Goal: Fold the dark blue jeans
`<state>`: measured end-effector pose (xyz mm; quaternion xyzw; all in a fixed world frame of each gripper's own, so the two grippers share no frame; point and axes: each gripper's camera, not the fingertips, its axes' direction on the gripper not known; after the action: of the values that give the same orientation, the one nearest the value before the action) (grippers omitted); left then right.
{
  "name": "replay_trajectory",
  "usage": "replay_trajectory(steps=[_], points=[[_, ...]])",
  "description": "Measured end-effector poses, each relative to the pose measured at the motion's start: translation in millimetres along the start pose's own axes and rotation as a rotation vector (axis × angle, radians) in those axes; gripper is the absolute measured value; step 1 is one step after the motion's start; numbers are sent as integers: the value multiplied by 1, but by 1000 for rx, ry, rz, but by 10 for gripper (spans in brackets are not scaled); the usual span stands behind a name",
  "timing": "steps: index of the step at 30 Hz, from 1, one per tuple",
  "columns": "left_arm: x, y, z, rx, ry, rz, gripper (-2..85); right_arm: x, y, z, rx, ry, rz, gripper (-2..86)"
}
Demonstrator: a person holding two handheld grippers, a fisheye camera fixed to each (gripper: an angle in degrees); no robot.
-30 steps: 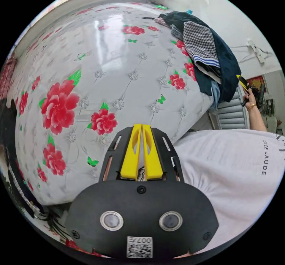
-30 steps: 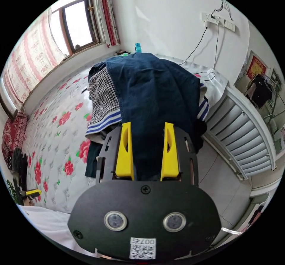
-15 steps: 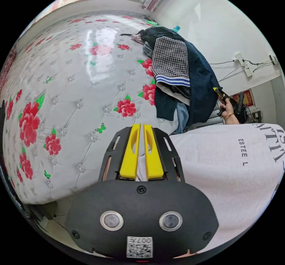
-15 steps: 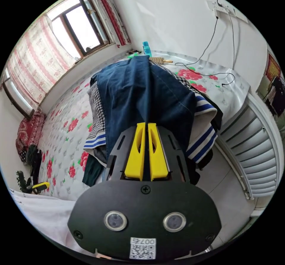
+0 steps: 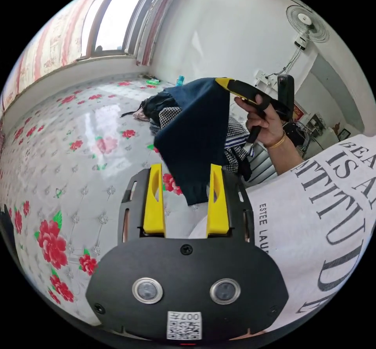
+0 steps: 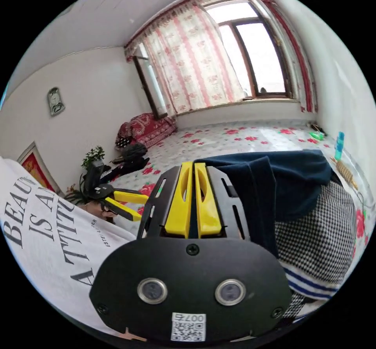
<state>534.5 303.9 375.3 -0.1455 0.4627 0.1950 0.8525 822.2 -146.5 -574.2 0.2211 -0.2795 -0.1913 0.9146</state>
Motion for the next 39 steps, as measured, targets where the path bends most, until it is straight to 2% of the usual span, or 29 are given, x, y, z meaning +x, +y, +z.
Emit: replay_trajectory(steps=[2,4,6,7,9,11,14,17,21,24,30,33,36,39], points=[[2,2,-30,69,-38,5,169,-53,-21,23,-13,-151,-129,-2],[-2,11,-58,157,-110,-36,161,-121,-39,51,-26,-566,-300,-2],[-6,33,-102,326,-183,-66,98,-177,-42,87,-150,-763,-428,0],[-16,48,-126,387,-215,-117,59,-193,-40,100,-185,-780,-457,1],[-46,72,-151,350,-281,-262,30,-223,-25,139,-224,-738,-446,5],[-86,115,-174,234,-405,-515,3,-218,-11,163,-257,-693,-405,13],[-112,185,-210,271,-483,-785,-4,-171,18,204,-361,-582,-225,30],[-125,235,-243,330,-500,-971,-7,-99,61,232,-462,-420,18,43],[-131,251,-278,424,-511,-998,-7,-10,115,242,-497,-168,293,61],[-144,238,-301,445,-548,-971,-8,31,127,245,-456,-30,389,73],[-170,199,-328,472,-541,-906,-8,82,133,305,-484,138,448,93],[-171,189,-367,557,-513,-868,-8,107,125,333,-492,184,469,101],[-159,181,-418,636,-627,-790,-8,126,113,359,-495,224,448,107],[-158,191,-452,702,-782,-832,-8,140,108,398,-526,226,433,111]])
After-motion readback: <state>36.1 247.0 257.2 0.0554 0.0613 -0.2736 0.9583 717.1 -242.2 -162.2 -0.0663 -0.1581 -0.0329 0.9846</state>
